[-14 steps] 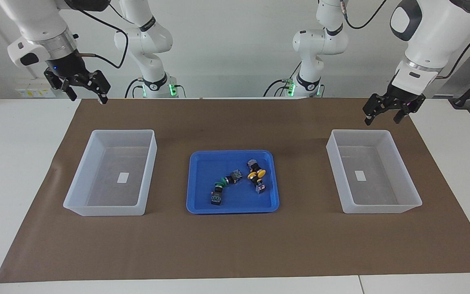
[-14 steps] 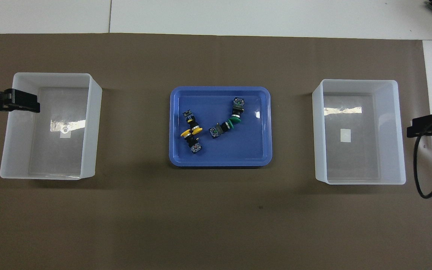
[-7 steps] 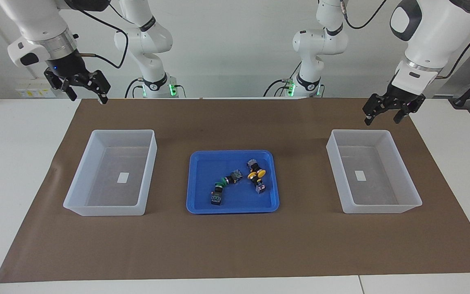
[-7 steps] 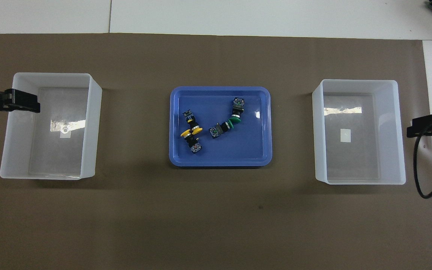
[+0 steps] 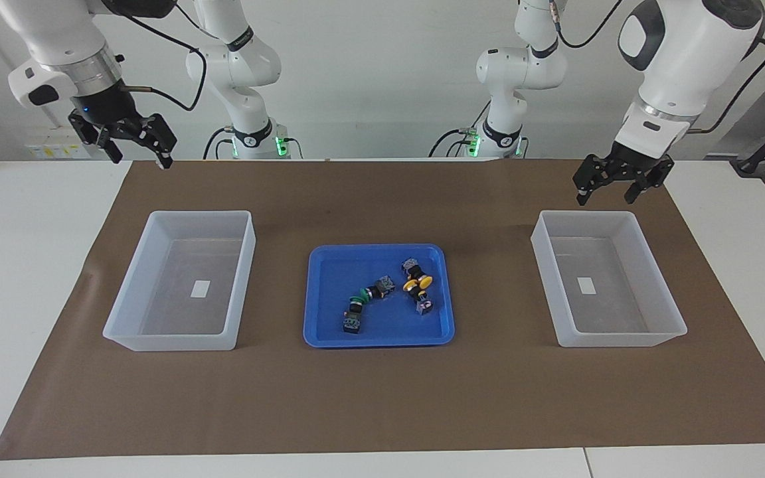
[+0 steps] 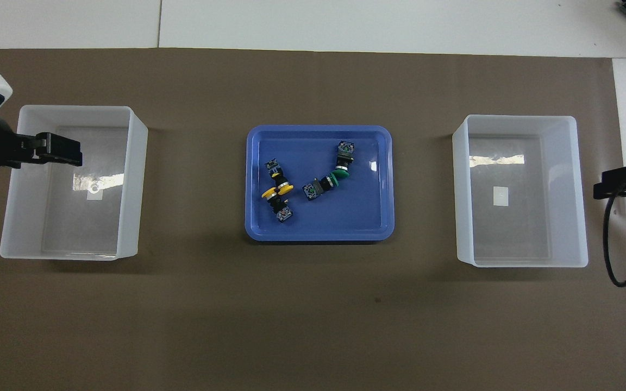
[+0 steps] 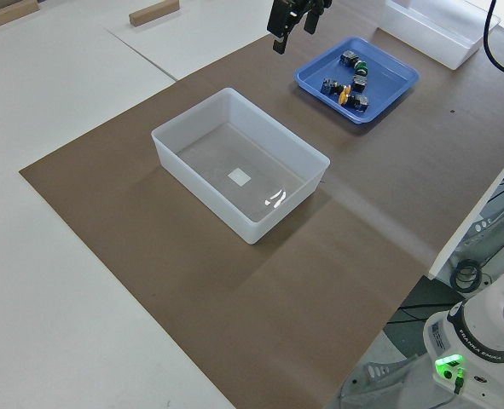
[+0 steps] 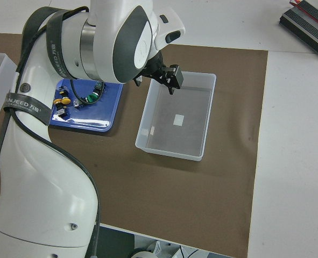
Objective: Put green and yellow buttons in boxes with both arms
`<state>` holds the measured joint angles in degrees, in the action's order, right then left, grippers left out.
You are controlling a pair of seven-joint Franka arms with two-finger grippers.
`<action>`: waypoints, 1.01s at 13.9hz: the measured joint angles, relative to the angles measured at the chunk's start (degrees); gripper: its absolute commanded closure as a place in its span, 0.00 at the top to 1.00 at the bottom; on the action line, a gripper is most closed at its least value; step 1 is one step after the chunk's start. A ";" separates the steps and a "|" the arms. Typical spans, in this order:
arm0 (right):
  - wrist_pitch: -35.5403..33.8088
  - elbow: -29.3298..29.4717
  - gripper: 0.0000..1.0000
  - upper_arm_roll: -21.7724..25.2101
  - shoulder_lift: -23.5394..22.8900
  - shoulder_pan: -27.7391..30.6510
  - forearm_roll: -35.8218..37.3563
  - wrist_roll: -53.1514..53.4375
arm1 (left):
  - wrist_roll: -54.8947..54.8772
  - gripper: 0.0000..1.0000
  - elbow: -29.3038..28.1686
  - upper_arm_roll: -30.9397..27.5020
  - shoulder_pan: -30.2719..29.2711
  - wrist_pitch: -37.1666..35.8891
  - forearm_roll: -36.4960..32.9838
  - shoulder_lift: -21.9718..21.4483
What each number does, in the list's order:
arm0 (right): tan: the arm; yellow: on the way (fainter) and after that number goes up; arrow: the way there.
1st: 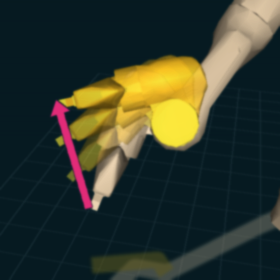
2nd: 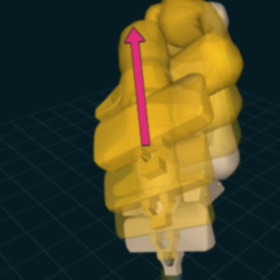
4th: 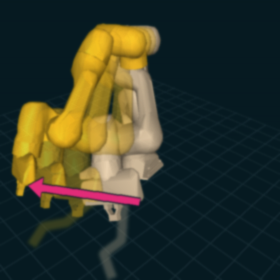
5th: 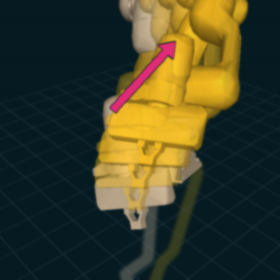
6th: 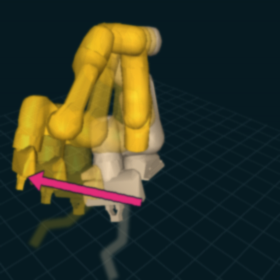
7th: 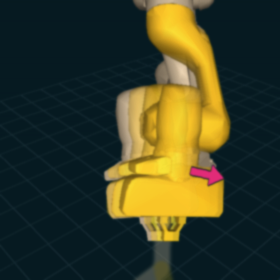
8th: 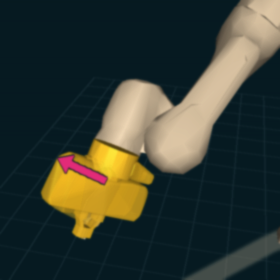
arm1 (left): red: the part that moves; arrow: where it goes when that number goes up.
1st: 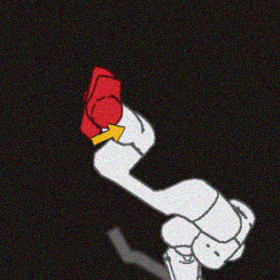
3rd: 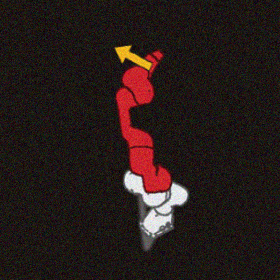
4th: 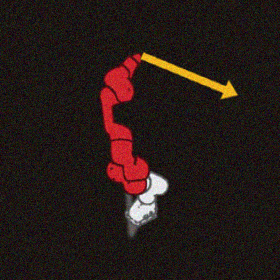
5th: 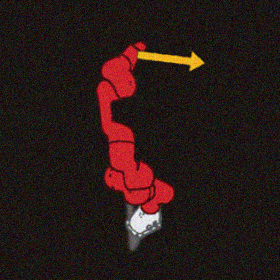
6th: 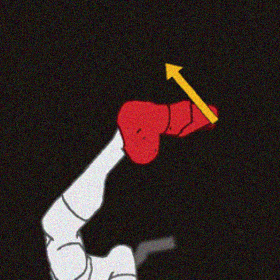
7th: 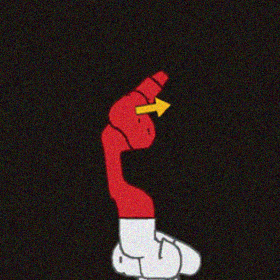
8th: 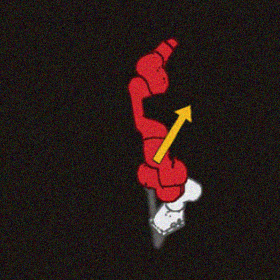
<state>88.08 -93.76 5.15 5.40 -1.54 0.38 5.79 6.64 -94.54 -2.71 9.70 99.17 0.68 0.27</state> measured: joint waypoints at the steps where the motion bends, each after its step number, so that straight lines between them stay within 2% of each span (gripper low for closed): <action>1: 0.00 0.00 1.00 0.00 0.01 0.00 0.00 0.00 | 3.04 1.00 -0.49 0.10 1.58 1.26 0.10 0.26; 3: 0.00 0.00 1.00 0.00 0.01 0.01 0.00 0.00 | 9.51 1.00 -1.53 0.34 5.72 4.57 0.19 1.82; 7: 0.00 0.00 1.00 0.00 0.01 0.01 0.00 0.00 | 21.49 1.00 -2.33 0.56 13.61 13.70 0.43 8.68; 11: 0.62 0.01 1.00 0.00 0.01 0.06 0.00 0.00 | 24.04 1.00 -4.88 0.45 15.37 22.01 2.76 12.01; 14: 0.63 0.01 1.00 -0.08 0.01 -0.07 0.00 0.00 | 26.67 1.00 -5.80 0.51 17.87 29.44 2.97 17.29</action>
<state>88.71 -93.75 5.07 5.41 -1.61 0.38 5.79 33.31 -100.34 -2.20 27.57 128.61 3.65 17.56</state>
